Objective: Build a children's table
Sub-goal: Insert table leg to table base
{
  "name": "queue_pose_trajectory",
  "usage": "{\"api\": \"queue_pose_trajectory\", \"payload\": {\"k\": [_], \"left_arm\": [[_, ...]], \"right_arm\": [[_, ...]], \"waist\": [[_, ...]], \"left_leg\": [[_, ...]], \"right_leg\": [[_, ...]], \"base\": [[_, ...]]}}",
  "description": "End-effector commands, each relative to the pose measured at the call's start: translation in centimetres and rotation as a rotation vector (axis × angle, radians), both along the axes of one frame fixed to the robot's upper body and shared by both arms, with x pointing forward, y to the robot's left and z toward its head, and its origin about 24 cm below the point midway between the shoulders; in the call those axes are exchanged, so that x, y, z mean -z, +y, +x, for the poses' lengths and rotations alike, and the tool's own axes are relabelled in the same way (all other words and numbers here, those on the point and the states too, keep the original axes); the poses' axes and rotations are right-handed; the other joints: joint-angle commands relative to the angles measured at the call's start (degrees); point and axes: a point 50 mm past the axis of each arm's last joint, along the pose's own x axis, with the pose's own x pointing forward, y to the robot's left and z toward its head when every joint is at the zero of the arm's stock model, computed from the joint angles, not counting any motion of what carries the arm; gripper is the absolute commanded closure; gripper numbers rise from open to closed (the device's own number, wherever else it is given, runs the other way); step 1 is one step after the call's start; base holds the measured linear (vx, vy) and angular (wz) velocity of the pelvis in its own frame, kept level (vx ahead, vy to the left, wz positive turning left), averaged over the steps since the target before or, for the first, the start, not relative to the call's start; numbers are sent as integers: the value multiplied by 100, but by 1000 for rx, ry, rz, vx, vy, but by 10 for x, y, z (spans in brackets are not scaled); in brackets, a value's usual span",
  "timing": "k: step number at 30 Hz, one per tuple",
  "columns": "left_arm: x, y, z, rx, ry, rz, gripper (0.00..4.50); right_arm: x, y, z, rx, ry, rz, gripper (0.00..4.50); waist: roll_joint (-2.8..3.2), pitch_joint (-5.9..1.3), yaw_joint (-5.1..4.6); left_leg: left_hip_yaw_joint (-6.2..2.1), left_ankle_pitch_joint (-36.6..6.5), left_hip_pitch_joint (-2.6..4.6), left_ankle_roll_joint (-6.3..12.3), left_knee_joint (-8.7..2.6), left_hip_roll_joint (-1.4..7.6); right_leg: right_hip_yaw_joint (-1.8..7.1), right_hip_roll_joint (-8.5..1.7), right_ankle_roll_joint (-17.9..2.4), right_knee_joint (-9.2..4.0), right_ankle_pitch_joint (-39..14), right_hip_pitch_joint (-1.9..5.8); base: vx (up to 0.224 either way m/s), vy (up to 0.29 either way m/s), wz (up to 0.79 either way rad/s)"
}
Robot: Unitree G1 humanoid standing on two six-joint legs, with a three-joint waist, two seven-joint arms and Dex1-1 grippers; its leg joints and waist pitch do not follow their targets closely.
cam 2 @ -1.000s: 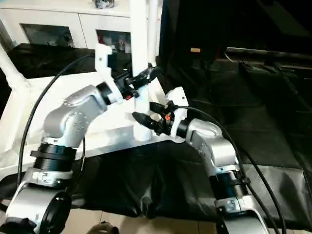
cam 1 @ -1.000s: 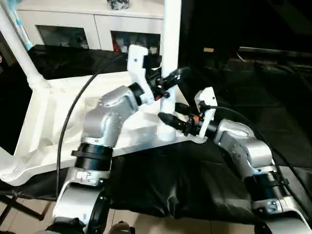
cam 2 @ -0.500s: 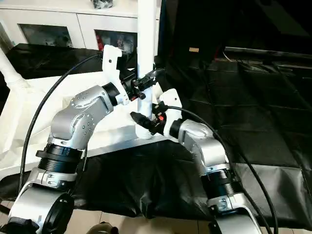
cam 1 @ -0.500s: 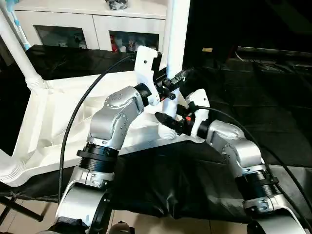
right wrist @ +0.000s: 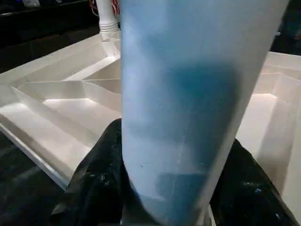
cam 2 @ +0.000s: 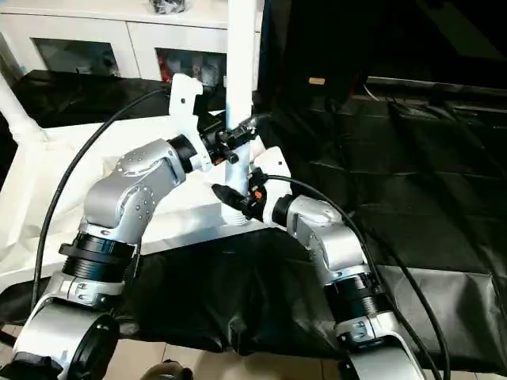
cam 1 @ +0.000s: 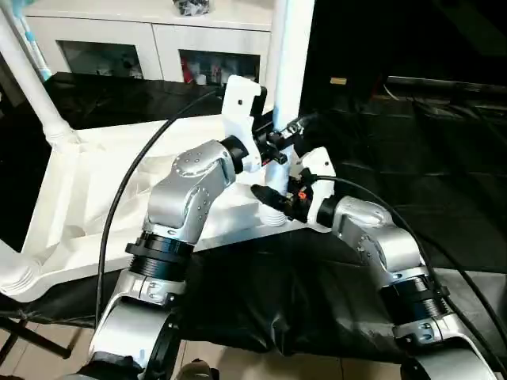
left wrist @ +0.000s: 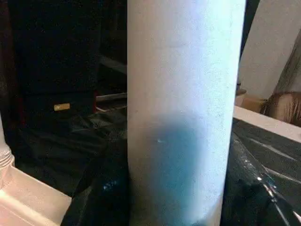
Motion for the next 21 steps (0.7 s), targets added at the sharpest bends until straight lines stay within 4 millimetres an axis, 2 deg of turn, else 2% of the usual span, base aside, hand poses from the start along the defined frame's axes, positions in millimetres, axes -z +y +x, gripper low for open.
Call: {"api": "queue_pose_trajectory", "payload": {"k": [1, 15, 17, 20, 21], "left_arm": [[-9, -4, -4, 42, -64, 33, 266], [-13, -10, -7, 86, -75, 32, 267], [-15, -9, -5, 75, -58, -2, 211], [-28, -3, -1, 37, -72, -127, 195], [-30, -1, 0, 29, -74, -147, 176]], "right_arm": [[-1, -3, 2, 5, 3, -18, 261], [-1, -5, 3, 20, -2, -17, 261], [-2, -7, 4, 34, -7, -11, 261], [-8, -10, 10, 110, -37, 37, 261], [-10, -11, 12, 129, -41, 50, 261]], "waist": [[-61, -422, -27], [-52, -425, -31], [-52, -424, -32], [-56, -423, -27], [-56, -427, -28]], "left_leg": [[-108, -419, 108, 177, -377, 282], [-107, -434, 111, 150, -375, 280], [-107, -442, 110, 154, -376, 279], [-100, -469, 108, 125, -373, 279], [-100, -473, 116, 116, -373, 276]], "right_leg": [[321, -521, -1076, -418, -39, 326], [321, -515, -1113, -409, 26, 328], [321, -516, -1119, -412, 24, 330], [325, -529, -1177, -416, -20, 328], [321, -521, -1200, -419, -9, 326]], "base": [[0, 0, 0], [0, 0, 0], [0, 0, 0], [0, 0, 0], [0, 0, 0]]}}
